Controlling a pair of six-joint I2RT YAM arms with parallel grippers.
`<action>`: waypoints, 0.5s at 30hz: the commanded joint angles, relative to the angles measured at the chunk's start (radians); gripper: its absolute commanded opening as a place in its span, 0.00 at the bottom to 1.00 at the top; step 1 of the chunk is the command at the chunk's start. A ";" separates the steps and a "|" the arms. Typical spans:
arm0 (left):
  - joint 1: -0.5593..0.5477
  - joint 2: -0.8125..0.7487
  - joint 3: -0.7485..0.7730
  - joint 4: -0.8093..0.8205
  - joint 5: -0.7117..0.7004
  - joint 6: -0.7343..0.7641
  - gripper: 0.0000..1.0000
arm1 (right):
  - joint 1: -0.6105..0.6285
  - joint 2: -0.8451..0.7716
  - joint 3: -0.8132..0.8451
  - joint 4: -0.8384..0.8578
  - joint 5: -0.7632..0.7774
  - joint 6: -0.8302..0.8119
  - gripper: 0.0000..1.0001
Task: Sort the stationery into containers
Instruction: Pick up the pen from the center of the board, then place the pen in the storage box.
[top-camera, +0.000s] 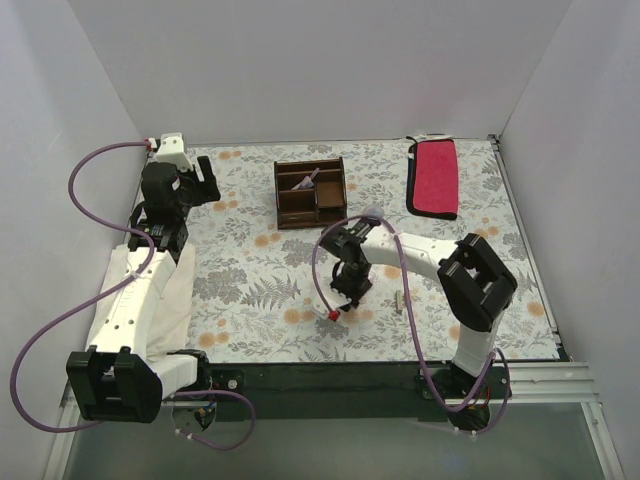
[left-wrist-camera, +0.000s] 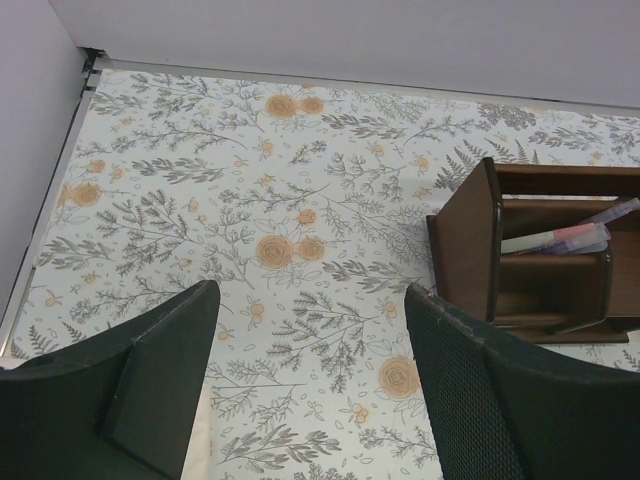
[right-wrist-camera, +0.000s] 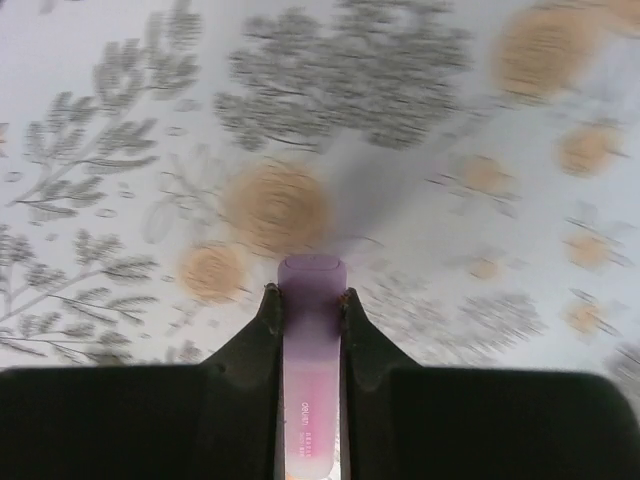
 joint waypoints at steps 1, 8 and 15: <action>0.005 -0.046 0.011 -0.013 0.023 -0.027 0.72 | -0.020 0.011 0.277 -0.011 -0.057 0.241 0.01; 0.008 -0.054 -0.024 -0.015 0.009 -0.072 0.72 | -0.164 0.239 0.943 0.145 -0.123 1.183 0.01; 0.006 -0.032 -0.030 -0.030 0.037 -0.092 0.72 | -0.236 0.277 0.928 0.457 0.092 1.789 0.01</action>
